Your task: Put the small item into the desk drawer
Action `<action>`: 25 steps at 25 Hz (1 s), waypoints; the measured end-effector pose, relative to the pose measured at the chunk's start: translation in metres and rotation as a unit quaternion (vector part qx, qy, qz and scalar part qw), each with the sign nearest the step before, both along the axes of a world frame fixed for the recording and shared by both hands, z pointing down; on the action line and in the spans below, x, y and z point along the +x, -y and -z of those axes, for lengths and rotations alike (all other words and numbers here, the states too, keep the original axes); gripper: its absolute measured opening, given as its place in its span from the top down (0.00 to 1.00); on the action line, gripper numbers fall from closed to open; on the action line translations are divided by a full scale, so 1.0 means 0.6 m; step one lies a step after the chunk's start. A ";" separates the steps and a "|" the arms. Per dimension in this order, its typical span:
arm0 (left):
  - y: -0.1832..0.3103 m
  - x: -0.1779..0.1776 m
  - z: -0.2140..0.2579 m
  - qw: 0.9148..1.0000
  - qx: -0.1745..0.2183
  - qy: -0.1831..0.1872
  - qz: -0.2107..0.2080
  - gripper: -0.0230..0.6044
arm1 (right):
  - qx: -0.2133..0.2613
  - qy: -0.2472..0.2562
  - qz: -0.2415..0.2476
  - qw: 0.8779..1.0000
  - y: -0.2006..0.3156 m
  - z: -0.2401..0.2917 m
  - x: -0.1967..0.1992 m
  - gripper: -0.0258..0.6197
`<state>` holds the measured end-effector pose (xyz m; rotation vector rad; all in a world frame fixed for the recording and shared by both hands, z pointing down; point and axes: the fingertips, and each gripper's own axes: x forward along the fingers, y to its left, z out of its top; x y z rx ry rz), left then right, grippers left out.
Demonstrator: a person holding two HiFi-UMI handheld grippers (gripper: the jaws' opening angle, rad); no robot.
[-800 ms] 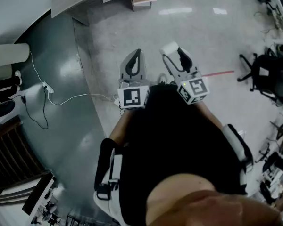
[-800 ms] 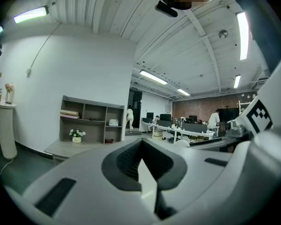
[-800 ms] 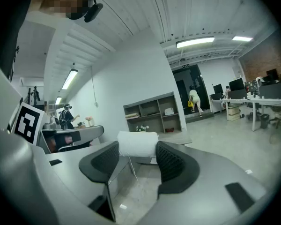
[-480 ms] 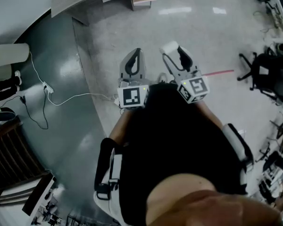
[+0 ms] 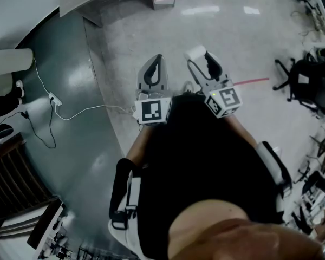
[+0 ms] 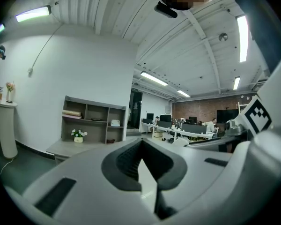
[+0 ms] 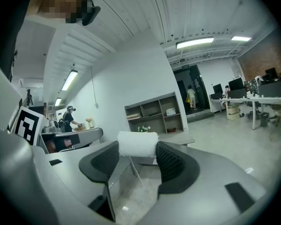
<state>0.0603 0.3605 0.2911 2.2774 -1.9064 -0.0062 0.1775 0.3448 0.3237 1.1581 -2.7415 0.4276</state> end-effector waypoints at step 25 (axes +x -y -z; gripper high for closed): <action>-0.031 -0.119 -0.028 1.000 -0.002 -0.010 -0.022 0.97 | 0.003 -0.008 -0.028 1.000 -0.032 -0.014 -0.125 0.57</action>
